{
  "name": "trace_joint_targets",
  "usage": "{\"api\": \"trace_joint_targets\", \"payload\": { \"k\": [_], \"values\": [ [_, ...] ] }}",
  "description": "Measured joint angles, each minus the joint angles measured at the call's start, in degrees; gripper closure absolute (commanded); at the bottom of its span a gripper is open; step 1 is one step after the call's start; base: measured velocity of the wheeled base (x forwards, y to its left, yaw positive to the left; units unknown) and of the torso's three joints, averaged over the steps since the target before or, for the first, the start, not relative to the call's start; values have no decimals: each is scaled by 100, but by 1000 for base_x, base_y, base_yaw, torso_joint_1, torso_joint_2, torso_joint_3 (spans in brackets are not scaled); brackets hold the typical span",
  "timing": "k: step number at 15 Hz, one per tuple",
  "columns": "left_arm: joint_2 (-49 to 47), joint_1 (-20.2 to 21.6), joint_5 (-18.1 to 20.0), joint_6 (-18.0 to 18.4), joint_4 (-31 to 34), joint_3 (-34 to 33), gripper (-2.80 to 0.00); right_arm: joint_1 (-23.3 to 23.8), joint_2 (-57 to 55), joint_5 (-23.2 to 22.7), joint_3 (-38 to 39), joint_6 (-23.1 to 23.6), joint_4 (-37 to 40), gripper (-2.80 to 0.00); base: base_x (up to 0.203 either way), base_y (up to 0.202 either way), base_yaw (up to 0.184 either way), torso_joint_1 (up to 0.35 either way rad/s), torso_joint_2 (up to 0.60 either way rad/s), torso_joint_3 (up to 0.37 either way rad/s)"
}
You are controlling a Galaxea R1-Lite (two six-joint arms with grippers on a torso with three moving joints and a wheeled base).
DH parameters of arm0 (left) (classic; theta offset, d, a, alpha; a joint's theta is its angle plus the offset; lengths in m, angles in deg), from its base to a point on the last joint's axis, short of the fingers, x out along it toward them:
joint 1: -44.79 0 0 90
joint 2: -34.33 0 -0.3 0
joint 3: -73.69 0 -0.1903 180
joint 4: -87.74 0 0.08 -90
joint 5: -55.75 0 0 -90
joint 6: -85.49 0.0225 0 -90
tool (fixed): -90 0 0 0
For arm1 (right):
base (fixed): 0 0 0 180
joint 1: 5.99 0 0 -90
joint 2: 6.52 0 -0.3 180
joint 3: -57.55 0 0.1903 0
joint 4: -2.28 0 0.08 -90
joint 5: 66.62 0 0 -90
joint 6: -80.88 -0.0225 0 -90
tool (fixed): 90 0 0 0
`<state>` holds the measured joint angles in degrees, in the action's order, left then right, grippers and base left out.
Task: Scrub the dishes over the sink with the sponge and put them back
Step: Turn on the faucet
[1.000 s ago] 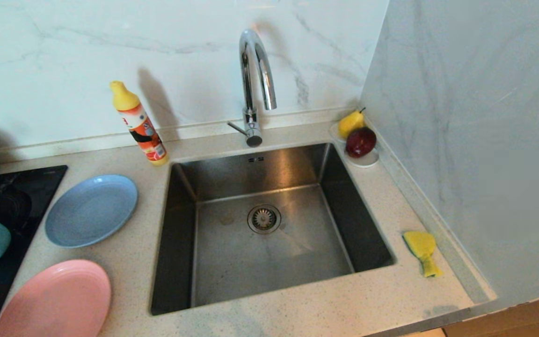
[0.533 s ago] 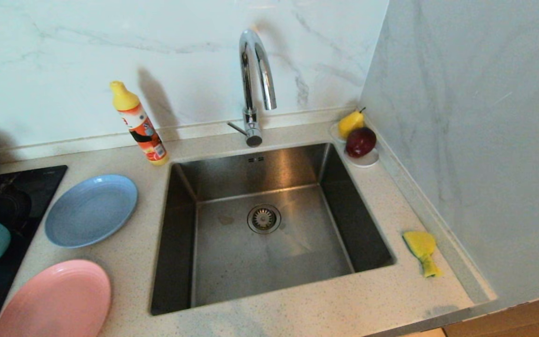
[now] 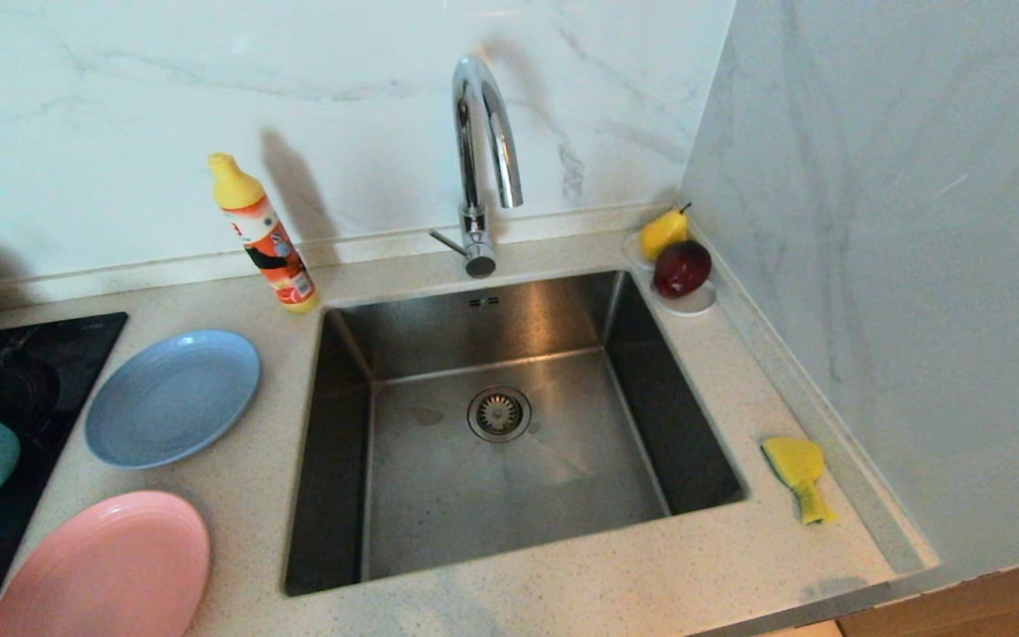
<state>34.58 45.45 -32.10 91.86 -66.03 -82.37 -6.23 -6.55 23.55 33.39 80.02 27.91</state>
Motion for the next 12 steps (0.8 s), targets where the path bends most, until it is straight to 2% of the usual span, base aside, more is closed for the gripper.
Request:
{"api": "trace_joint_targets", "payload": {
  "k": [8, 12],
  "values": [
    [-4, 2, 46, -10, -108, 31, 0, 0, 0, 1, 0, -1, 2, 0, 0, 0, 0, 0, 0, 0],
    [-403, 2, 506, 10, 18, 1454, 0, 0, 0, 0, 0, -1, 2, 0, 0, 0, 0, 0, 0, 0]
  ]
}}
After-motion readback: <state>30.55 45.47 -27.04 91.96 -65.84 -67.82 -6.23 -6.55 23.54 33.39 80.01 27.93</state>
